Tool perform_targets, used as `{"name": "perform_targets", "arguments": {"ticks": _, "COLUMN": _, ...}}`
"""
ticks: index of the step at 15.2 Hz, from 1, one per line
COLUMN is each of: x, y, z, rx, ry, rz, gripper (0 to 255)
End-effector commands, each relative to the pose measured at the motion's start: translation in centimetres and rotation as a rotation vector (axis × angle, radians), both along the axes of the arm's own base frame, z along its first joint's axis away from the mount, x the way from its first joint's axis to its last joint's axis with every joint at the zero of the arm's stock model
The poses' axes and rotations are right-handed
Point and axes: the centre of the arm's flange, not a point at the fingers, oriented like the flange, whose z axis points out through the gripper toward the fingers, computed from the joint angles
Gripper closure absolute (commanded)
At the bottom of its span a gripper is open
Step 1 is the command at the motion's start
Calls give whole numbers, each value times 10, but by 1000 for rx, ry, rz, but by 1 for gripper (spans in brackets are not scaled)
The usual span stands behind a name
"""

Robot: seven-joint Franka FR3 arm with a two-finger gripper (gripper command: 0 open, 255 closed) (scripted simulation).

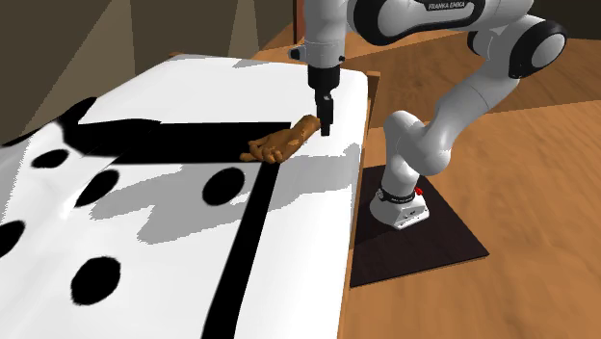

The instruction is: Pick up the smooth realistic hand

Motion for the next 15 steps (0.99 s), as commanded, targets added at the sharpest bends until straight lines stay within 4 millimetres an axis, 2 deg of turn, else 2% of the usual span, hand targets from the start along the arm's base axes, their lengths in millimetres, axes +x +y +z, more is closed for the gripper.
{"name": "perform_targets", "arguments": {"ticks": 1, "x": 0, "y": 0, "z": 0, "rx": 0, "ry": 0, "rz": 0, "gripper": 0}}
{"name": "perform_targets", "arguments": {"ticks": 6, "x": 72, "y": 23, "z": 38, "rx": -153, "ry": 165, "rz": 272, "gripper": 0}}
{"name": "perform_targets", "arguments": {"ticks": 13, "x": 72, "y": 23, "z": 1, "rx": -153, "ry": 165, "rz": 272, "gripper": 0}}
{"name": "perform_targets", "arguments": {"ticks": 15, "x": 72, "y": 23, "z": -2, "rx": -153, "ry": 165, "rz": 272, "gripper": 0}}
